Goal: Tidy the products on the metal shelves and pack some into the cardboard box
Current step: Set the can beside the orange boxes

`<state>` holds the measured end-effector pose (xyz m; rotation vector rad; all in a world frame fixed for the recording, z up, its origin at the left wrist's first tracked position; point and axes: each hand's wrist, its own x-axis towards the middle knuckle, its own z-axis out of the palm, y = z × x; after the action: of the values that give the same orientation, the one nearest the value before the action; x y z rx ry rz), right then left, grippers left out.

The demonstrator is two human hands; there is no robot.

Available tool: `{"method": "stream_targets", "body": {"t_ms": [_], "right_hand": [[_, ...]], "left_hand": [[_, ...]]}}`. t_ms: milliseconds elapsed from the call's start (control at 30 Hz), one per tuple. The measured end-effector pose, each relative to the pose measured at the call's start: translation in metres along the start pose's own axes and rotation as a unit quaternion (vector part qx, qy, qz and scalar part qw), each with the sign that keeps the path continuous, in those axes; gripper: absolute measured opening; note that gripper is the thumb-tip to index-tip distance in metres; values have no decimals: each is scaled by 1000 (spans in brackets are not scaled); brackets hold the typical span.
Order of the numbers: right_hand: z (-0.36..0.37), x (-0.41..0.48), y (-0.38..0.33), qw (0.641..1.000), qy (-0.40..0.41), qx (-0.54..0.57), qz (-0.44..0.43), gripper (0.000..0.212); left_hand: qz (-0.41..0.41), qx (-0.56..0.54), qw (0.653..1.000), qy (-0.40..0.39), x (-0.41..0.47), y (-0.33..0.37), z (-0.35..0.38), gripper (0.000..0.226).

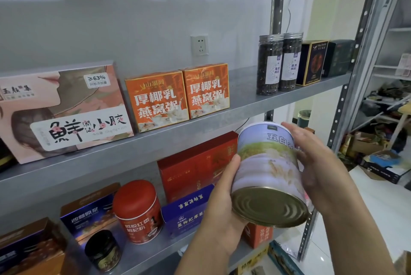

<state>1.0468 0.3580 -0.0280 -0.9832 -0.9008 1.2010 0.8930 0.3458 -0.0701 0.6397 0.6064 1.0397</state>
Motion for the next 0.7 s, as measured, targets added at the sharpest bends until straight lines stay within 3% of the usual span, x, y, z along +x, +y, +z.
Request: {"method": "stream_targets", "body": {"t_ms": [100,200,300,367,500,700], "right_hand": [[-2,2,9,990,-21,109,82,58],[-3,1,17,985,-9,153,79,72],[-1,-2,14,997,31,61,-32,35],[4,-3,14,994,48,4,-95,27],[11,-3,16,992,38,-43,-111,37],[4,8,12,999,-29,34,-15,43]], "left_hand": [[-29,-46,998,-37,-3,-4,3,64],[-11,68,997,-28,-5,-4,3,61],[31,240,970,21,-4,7,0,45],[47,278,959,16,-3,8,-1,47],[60,249,966,-27,-4,3,0,73],[44,124,991,-4,-9,7,4,52]]}}
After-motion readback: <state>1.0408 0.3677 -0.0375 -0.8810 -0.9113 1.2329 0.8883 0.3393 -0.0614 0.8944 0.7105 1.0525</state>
